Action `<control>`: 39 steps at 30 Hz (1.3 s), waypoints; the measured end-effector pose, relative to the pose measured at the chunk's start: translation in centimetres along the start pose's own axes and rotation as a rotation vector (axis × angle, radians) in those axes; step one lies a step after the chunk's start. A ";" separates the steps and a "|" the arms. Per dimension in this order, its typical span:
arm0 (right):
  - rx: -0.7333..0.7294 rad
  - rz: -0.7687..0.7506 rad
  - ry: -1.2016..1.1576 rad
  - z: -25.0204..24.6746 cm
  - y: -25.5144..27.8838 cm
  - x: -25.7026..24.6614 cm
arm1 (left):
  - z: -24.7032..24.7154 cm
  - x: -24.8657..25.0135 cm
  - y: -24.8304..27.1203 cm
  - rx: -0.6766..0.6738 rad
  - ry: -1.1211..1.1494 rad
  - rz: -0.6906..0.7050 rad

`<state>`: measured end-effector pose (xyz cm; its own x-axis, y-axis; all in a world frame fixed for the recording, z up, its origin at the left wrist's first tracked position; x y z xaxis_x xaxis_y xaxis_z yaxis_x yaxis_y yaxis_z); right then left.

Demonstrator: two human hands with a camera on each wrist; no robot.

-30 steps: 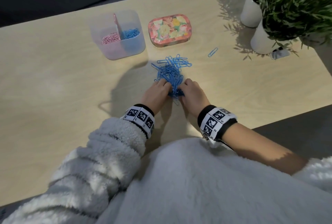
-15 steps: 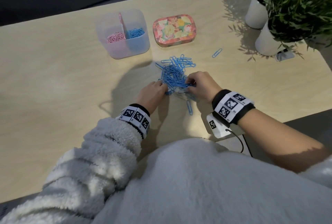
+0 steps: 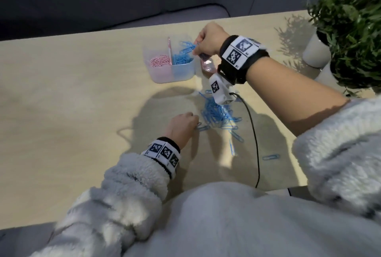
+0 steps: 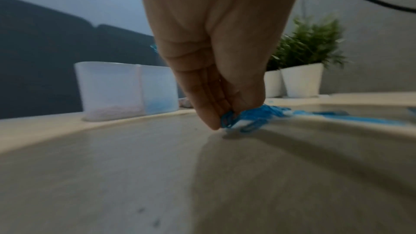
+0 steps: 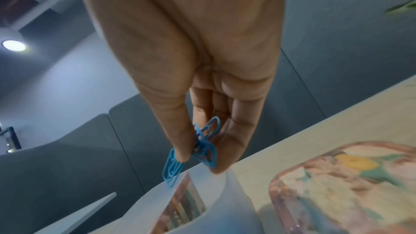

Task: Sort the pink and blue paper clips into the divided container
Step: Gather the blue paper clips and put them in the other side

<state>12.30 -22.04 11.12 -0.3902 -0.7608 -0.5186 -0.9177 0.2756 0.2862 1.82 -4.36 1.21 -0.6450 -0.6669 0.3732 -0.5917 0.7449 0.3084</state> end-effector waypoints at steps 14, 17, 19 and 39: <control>0.119 0.121 -0.330 0.2 2.3 2.9 | -12.5 -3.1 -7.3 0.410 0.072 -0.123; 0.125 0.254 -0.360 0.4 5.1 9.0 | -13.4 -3.0 -10.0 0.311 0.005 -0.132; 0.181 0.349 -0.265 0.7 6.6 12.8 | -13.3 -2.9 -10.3 0.304 -0.041 -0.088; 0.035 0.104 0.265 7.2 7.7 13.5 | -2.6 0.6 -9.3 -0.078 0.010 0.108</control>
<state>-0.60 -25.96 0.57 -0.4534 -0.8533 -0.2577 -0.8776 0.3768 0.2963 8.14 -11.64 0.86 -0.6980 -0.5824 0.4166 -0.4792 0.8123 0.3325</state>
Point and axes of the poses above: each hand's wrist, its own y-axis away from the middle knuckle, its own z-axis out of the palm, x = y × z, the point moved 1 cm from there along -y, towards the middle knuckle, and after that the axes turned 9 degrees about y, right-handed, at the moved point
